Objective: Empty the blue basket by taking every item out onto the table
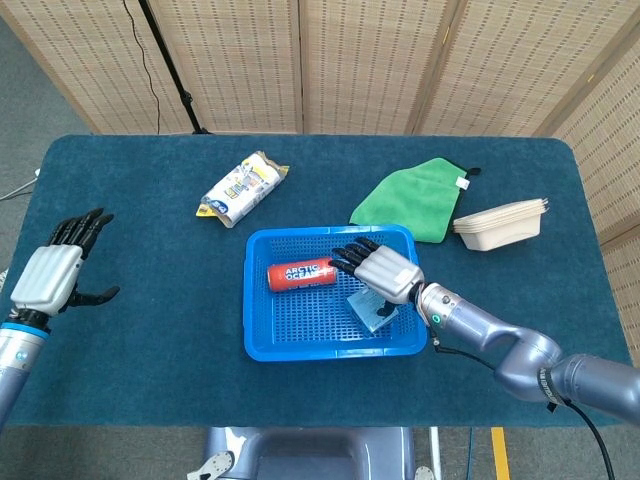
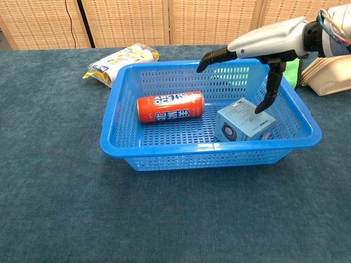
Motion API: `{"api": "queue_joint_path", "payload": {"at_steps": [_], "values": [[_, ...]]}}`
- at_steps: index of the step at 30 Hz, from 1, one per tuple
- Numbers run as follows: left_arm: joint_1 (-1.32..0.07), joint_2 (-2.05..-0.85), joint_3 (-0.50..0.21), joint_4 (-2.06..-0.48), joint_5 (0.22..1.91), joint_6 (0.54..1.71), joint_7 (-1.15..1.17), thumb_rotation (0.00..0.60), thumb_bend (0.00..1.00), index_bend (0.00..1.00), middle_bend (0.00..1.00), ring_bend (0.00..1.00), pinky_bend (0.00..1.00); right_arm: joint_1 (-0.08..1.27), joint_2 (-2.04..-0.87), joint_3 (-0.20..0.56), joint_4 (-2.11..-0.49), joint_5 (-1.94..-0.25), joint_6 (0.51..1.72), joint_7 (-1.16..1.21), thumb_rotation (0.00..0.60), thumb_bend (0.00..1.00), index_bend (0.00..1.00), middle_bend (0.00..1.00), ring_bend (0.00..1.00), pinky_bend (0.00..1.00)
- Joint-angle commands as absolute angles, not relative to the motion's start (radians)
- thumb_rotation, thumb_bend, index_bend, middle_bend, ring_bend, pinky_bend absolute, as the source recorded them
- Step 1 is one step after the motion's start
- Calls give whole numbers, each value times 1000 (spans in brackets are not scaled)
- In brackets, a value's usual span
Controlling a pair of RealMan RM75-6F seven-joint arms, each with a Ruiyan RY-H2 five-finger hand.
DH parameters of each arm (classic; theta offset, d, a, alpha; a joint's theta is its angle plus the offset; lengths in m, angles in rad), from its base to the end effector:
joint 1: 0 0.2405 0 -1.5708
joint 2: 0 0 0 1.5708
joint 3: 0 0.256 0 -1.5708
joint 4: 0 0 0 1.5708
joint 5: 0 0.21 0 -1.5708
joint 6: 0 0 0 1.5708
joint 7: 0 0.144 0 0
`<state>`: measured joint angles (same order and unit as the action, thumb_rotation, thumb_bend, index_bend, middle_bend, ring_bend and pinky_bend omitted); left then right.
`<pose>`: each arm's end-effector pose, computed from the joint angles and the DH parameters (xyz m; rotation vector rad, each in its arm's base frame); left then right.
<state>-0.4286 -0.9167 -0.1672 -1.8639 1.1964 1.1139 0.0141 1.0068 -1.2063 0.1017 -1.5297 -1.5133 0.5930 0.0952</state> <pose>-0.2313 0.2865 0.1760 -1.5141 -1.0648 -0.9349 -0.1020 -0.3732 0.0401 2.3775 -0.7015 0.7661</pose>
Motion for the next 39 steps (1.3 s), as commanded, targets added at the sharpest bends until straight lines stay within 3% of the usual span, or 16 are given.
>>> {"api": "queue_joint_path", "payload": {"at_steps": [1,7,26,33,36,39], "values": [[-429,-916,-167,-1861,1198,1112,11,600,182,0,0,0,0,1026,-1181,86,-1573,-1483,553,33,600,0,0,0,0,0],[-433,-917,-166,-1861,1200,1104,12,600,181,0,0,0,0,1038,-1141,79,-1644,-1419,512,-55,600,0,0,0,0,0],[-429,-914,-163,-1866,1210,1112,8,600,182,0,0,0,0,1072,-1153,40,-1636,-1228,461,-215,600,0,0,0,0,8],[-429,-914,-161,-1867,1211,1110,8,600,180,0,0,0,0,1058,-1198,20,-1596,-1220,478,-220,600,0,4,0,0,108],[-429,-915,-161,-1869,1209,1112,11,600,182,0,0,0,0,1039,-1240,22,-1559,-1233,502,-190,600,0,90,7,0,191],[-429,-915,-160,-1869,1208,1112,12,600,182,0,0,0,0,1020,-1262,29,-1541,-1258,532,-155,600,0,271,115,58,283]]}}
